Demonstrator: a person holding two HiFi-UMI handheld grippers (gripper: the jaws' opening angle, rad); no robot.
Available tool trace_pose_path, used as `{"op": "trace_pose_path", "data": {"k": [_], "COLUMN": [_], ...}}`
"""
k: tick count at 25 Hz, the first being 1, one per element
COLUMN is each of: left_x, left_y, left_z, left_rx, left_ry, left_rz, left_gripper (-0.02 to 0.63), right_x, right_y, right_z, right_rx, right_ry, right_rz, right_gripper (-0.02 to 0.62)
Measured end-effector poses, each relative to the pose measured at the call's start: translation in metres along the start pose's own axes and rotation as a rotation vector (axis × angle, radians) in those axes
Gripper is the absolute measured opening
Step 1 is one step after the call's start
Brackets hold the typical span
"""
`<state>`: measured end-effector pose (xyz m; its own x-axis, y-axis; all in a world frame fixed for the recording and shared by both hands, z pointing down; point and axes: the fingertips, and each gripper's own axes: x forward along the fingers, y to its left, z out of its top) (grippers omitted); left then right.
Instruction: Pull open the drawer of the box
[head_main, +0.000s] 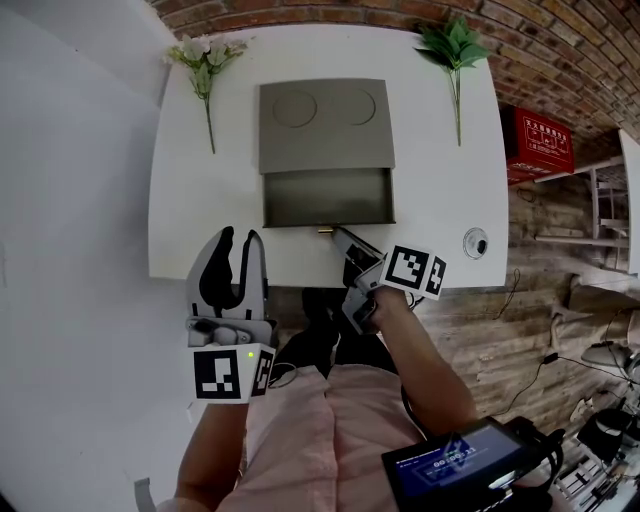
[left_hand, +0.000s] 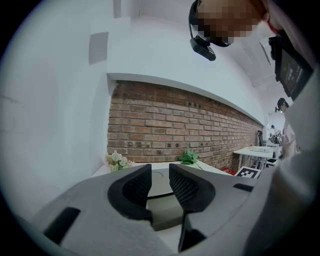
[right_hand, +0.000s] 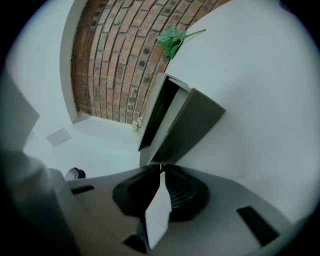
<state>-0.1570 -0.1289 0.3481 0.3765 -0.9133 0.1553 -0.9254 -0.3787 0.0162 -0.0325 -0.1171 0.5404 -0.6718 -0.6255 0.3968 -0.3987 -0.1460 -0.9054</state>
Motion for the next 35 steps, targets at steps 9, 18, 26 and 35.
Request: {"op": "trace_pose_path", "data": {"k": [9, 18, 26, 35], "left_x": [-0.006, -0.01, -0.014, -0.029], "left_y": [0.003, 0.002, 0.003, 0.002], "left_z": [0.0, 0.0, -0.002, 0.0], "left_rx": [0.002, 0.004, 0.008, 0.012], "left_ry": [-0.002, -0.001, -0.007, -0.011], "left_rz": [-0.008, -0.018, -0.022, -0.02], "left_gripper": [0.114, 0.113, 0.114, 0.112], "right_x": [-0.003, -0.01, -0.013, -0.019], "right_y": [-0.002, -0.004, -0.008, -0.006], "right_z": [-0.006, -0.011, -0.015, -0.026], "right_rx": [0.004, 0.009, 0.01, 0.011], "right_ry": [-0.007, -0.012, -0.015, -0.013], "right_rz": [-0.006, -0.012, -0.011, -0.006], "right_gripper": [0.038, 0.038, 0.038, 0.038]}}
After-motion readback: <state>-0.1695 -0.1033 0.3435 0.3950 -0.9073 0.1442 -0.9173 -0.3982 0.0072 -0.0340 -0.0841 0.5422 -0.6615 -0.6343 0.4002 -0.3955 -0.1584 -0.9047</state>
